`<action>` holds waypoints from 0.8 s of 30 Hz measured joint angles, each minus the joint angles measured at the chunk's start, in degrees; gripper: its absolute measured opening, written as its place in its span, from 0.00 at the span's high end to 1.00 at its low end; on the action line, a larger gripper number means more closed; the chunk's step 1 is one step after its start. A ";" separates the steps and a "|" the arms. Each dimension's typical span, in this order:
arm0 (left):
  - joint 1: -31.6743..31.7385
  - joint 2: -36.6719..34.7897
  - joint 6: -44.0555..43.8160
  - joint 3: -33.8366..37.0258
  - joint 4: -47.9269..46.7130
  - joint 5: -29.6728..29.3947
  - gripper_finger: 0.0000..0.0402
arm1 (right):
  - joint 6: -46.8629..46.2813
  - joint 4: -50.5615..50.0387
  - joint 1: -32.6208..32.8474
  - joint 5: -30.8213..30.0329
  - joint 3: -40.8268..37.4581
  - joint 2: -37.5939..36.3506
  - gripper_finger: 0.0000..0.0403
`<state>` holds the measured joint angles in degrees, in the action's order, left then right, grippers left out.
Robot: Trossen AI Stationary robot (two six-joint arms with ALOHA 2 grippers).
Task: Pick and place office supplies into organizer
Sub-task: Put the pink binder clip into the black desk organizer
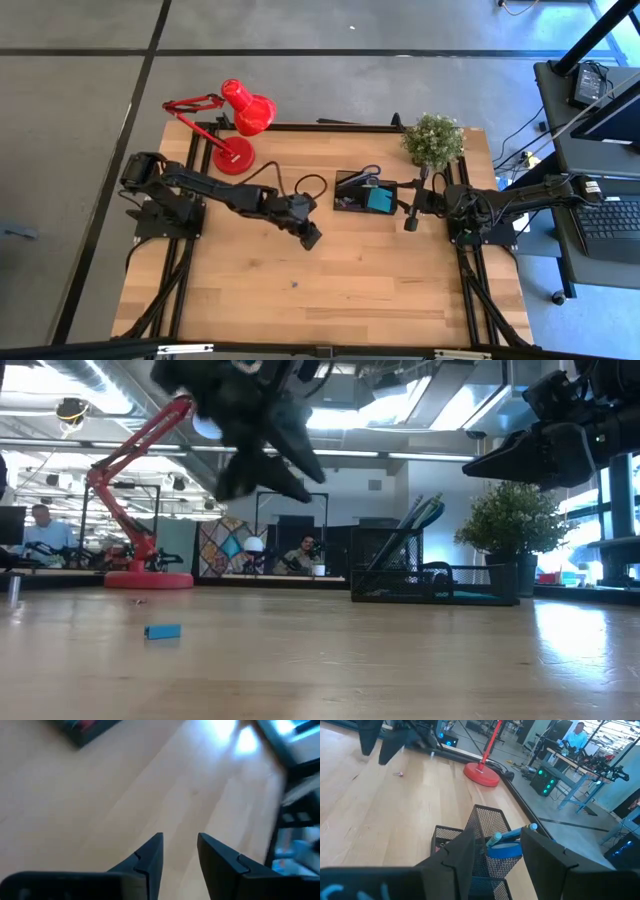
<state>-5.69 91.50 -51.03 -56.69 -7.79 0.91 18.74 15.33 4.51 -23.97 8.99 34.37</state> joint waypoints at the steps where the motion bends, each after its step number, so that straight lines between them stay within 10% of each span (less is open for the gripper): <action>1: -0.13 0.00 -1.10 -2.34 -5.26 -0.62 0.72 | 0.00 -0.02 -0.01 0.00 0.00 0.00 0.60; 7: -0.66 1.57 -10.48 -15.57 -32.39 -7.88 0.74 | 0.02 -0.08 0.00 0.00 0.00 0.00 0.60; 24: 2.21 12.95 -31.65 -18.53 -57.03 -0.30 0.64 | 1.02 -0.72 0.00 0.13 0.00 0.02 0.60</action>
<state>-3.48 104.46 -82.67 -75.22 -64.82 0.60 19.77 14.61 4.51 -23.83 8.99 34.39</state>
